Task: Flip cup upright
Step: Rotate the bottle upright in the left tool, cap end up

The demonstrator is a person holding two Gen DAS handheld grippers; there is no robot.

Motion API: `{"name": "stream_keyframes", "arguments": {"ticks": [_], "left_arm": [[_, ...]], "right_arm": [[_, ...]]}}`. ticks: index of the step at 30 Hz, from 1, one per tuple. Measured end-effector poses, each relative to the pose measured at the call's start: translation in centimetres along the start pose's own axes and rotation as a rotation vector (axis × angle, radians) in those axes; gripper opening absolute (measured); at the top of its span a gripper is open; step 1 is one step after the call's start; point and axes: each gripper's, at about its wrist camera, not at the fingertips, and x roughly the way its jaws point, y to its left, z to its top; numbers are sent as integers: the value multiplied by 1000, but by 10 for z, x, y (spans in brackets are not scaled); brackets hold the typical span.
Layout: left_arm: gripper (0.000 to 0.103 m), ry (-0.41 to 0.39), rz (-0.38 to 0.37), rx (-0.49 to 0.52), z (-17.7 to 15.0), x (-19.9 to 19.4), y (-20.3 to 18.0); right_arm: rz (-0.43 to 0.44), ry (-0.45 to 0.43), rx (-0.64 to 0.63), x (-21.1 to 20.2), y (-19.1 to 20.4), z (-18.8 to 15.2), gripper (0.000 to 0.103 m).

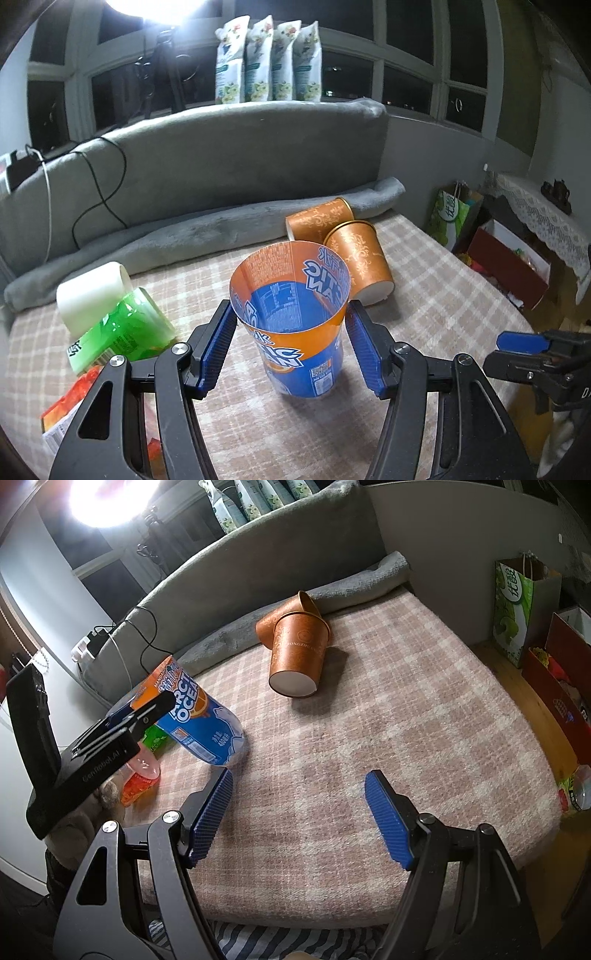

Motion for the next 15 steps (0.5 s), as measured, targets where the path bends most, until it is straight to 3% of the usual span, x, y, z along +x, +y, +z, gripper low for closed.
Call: {"name": "stream_keyframes", "arguments": {"ticks": [15], "left_arm": [[61, 2, -16, 7, 0, -1, -4]], "right_arm": [[1, 0, -2, 0, 0, 0, 77]]}}
